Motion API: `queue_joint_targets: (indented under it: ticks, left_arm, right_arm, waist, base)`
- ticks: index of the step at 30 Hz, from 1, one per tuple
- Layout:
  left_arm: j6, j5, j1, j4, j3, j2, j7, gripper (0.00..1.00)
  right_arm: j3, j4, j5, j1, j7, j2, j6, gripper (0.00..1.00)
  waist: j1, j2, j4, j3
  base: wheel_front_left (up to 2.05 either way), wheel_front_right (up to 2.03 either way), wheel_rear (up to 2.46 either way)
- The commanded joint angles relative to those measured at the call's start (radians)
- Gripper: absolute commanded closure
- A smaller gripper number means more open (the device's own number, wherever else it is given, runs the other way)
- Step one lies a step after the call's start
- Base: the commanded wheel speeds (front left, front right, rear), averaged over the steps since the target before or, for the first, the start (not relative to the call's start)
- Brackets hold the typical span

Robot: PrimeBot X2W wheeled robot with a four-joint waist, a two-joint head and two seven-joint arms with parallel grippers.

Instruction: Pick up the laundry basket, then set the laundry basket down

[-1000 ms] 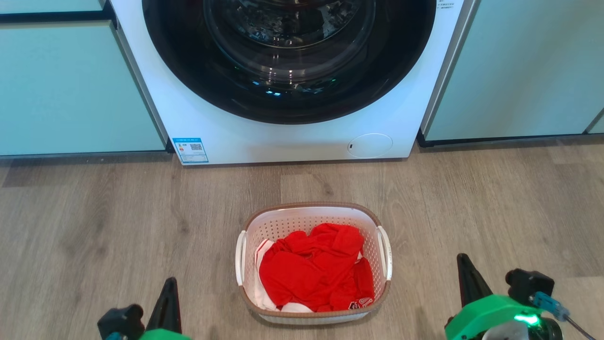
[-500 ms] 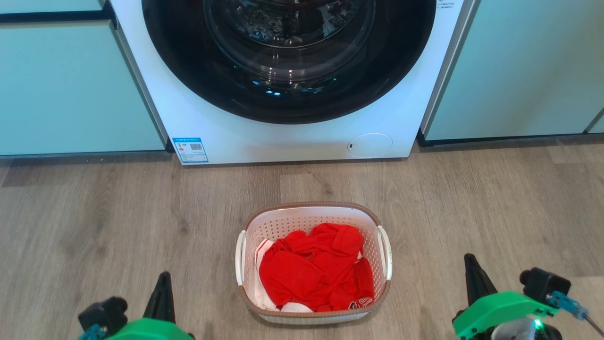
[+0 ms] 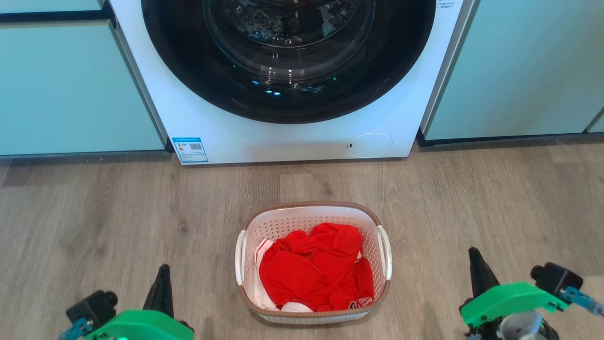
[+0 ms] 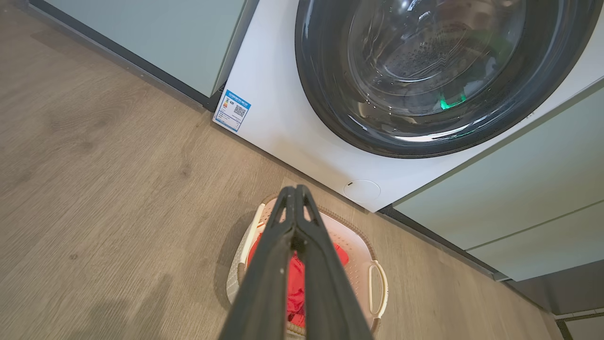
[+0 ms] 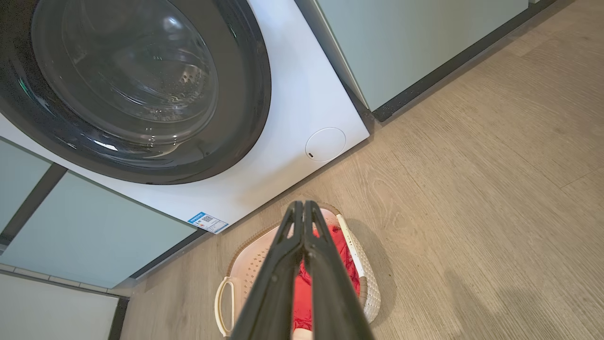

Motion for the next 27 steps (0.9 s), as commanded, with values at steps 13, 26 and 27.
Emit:
queue_joint_targets:
  ticks: [13, 26, 27]
  left_arm:
    - [-0.027, -0.173, -0.08, -0.017, 0.052, 0.016, 0.036, 1.0]
    - [-0.047, -0.326, -0.111, -0.008, 0.078, 0.017, 0.072, 1.0]
    - [-0.049, -0.337, -0.113, -0.007, 0.08, 0.017, 0.075, 1.0]
  right_arm:
    - [-0.022, -0.044, 0.164, -0.062, 0.039, -0.023, 0.003, 1.0]
    - [-0.042, -0.051, 0.306, -0.076, 0.075, -0.025, 0.003, 1.0]
    - [-0.044, -0.052, 0.317, -0.077, 0.077, -0.025, 0.003, 1.0]
  waist:
    - [0.0, 0.0, 0.0, 0.001]
    - [-0.0001, 0.0, -0.001, 0.001]
    - [-0.0001, 0.0, -0.001, 0.002]
  base:
    - [0.0, 0.0, 0.0]
    - [0.0, 0.0, 0.0]
    - [0.0, 0.0, 0.0]
